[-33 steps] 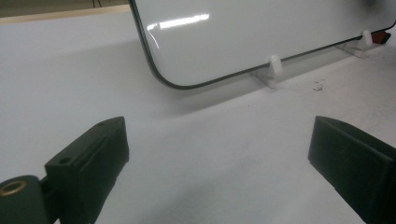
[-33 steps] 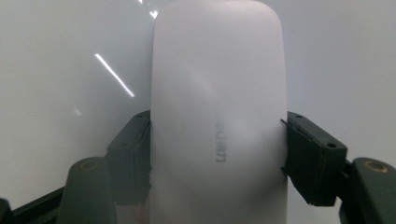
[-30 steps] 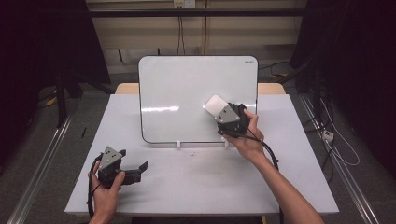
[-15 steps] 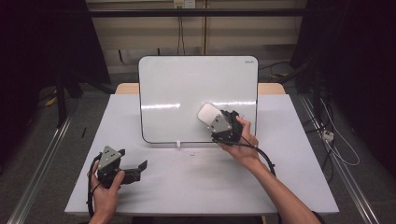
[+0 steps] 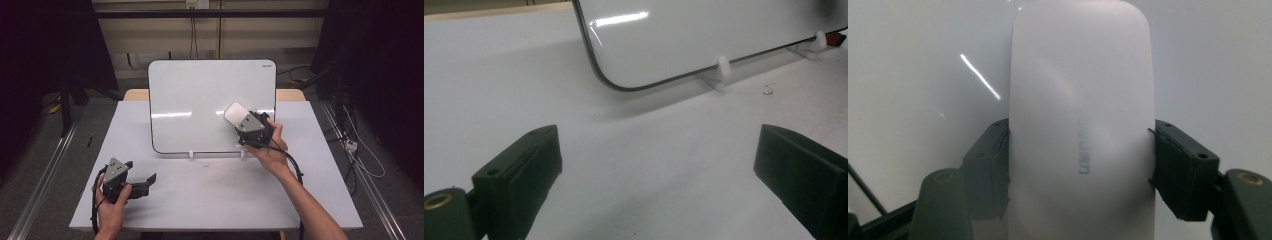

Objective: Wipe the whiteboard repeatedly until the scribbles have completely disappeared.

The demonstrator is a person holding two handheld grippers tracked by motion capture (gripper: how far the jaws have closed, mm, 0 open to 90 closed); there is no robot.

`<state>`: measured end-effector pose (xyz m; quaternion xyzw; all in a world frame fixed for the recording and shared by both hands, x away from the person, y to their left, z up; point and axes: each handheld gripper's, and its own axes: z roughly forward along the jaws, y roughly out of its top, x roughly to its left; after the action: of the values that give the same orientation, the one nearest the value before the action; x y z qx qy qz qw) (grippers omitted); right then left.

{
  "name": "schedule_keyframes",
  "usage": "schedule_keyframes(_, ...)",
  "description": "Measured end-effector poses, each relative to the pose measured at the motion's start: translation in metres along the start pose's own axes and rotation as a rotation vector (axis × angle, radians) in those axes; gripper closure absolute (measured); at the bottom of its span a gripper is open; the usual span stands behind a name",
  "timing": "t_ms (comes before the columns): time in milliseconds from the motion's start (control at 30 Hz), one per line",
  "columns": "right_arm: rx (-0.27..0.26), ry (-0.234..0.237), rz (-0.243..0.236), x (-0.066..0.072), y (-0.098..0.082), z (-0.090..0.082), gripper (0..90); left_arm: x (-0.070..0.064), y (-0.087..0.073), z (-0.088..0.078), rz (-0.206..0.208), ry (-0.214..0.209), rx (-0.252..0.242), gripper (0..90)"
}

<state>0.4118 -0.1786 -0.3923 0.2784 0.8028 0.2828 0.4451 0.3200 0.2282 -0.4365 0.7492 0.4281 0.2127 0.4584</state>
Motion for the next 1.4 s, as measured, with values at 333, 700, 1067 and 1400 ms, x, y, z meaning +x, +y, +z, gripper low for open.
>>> schedule_keyframes(333, 0.000, -0.047, 0.099, -0.041, 0.001, 0.001, 31.4, 0.000, 0.000, 0.000, -0.001, -0.001, -0.003, 5.1)
schedule_keyframes(700, -0.002, -0.069, 0.124, -0.055, 0.004, 0.002, 31.4, 0.000, 0.000, 0.000, 0.001, -0.004, 0.000, 5.1)
schedule_keyframes(1067, 0.006, -0.079, 0.102, -0.042, -0.012, -0.005, 31.5, -0.001, 0.000, 0.000, 0.000, -0.001, -0.001, 5.1)
schedule_keyframes(1400, 0.024, -0.060, 0.082, -0.018, -0.026, -0.011, 31.5, -0.003, 0.001, 0.001, 0.011, -0.004, 0.003, 5.1)
